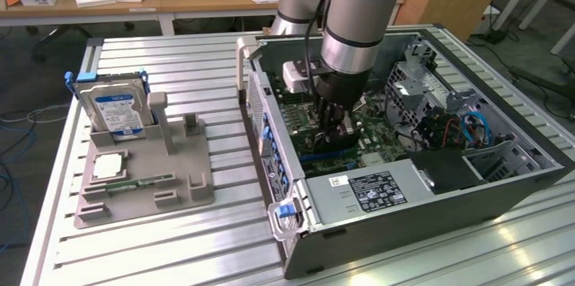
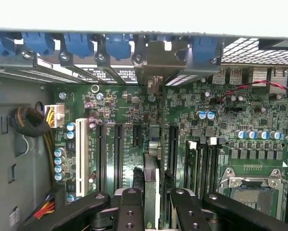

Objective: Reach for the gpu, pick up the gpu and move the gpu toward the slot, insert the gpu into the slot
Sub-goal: 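Insert the gpu into the slot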

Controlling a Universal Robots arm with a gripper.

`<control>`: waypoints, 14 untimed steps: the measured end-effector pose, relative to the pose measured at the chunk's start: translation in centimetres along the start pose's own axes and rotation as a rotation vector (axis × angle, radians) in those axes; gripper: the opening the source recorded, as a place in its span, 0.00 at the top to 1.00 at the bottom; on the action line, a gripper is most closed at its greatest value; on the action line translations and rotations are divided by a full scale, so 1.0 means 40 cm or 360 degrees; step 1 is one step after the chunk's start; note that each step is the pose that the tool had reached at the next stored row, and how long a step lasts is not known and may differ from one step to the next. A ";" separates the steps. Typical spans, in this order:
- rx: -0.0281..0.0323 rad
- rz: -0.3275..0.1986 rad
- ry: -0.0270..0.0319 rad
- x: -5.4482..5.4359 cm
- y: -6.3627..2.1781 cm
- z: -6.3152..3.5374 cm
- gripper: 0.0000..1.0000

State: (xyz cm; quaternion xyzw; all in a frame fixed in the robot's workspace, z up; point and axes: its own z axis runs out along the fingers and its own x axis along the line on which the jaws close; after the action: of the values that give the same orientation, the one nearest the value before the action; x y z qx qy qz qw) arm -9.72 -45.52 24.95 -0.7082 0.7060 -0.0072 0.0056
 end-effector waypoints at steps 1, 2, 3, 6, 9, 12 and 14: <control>-0.00004 0.0000 0.00007 0.000 0.000 0.002 0.74; -0.00002 0.0000 0.00005 0.000 0.000 0.004 0.74; 0.00000 0.0000 0.00000 0.000 0.000 0.006 0.74; -0.00001 0.0000 0.00002 0.000 0.000 0.009 0.74; -0.00001 0.0000 0.00001 0.000 0.000 0.012 0.74; -0.00006 0.0000 0.00017 0.000 0.000 0.018 0.74; -0.00009 0.0000 0.00012 0.000 0.001 0.024 0.74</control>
State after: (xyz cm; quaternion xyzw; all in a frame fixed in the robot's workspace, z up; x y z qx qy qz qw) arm -9.74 -45.53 23.99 -0.7082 0.7060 -0.0073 0.0051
